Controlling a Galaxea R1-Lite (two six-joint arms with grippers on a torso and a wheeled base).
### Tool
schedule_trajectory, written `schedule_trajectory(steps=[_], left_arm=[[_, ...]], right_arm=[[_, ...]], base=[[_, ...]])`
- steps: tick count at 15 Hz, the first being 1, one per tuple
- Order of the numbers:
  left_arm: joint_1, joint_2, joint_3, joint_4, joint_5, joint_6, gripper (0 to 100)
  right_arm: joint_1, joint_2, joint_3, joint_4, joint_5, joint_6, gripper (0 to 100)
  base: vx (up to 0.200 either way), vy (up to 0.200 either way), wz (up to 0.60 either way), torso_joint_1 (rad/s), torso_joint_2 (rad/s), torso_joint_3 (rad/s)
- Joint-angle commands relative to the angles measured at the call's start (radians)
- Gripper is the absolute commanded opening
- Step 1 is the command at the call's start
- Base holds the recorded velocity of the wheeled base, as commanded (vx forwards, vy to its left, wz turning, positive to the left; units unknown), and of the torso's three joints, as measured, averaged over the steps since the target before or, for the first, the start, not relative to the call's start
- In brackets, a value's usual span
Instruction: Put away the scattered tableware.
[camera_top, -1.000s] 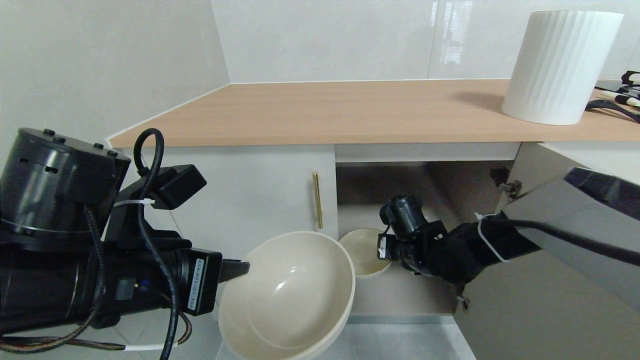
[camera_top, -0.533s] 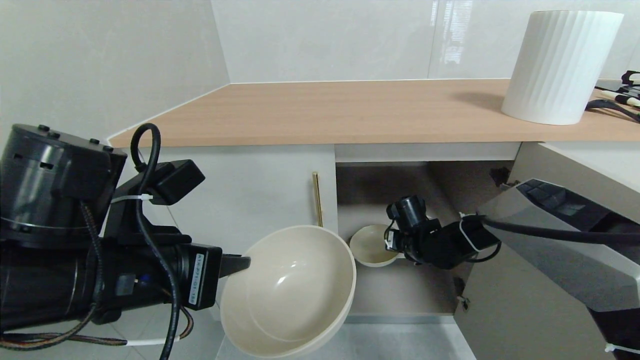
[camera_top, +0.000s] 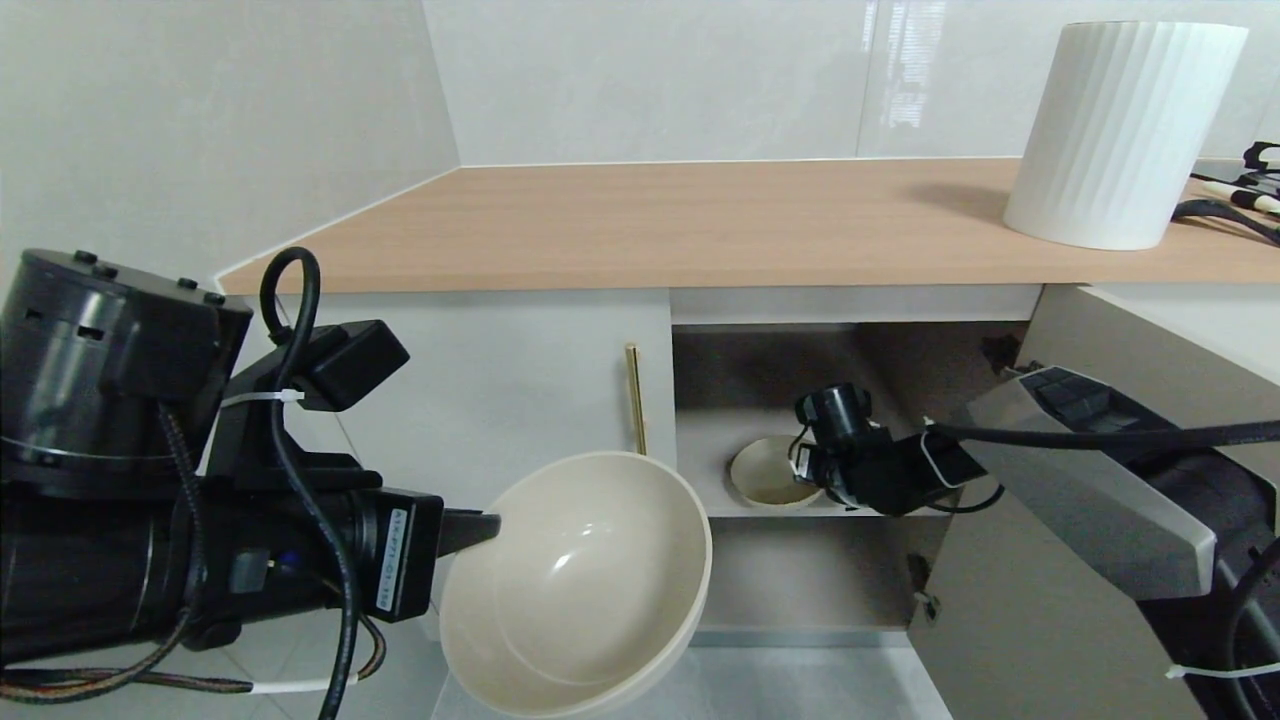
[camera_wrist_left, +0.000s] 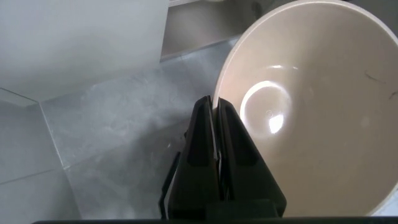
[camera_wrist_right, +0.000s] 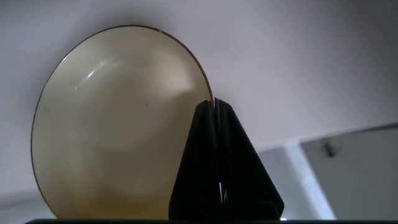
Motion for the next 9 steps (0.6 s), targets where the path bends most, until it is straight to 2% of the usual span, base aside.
schedule_trajectory(steps=[1, 9], left_arm=[[0.000, -0.002, 0.000, 0.000, 0.000, 0.000, 0], [-0.002, -0.002, 0.000, 0.000, 0.000, 0.000, 0]], right_arm=[[-0.014, 0.039, -0.042, 0.003, -0.014, 0.000, 0], [-0.036, 0.076, -0.123, 0.046, -0.036, 0.000, 0]], base=[[0.000, 0.000, 0.00, 0.000, 0.00, 0.000], [0.000, 0.000, 0.00, 0.000, 0.00, 0.000]])
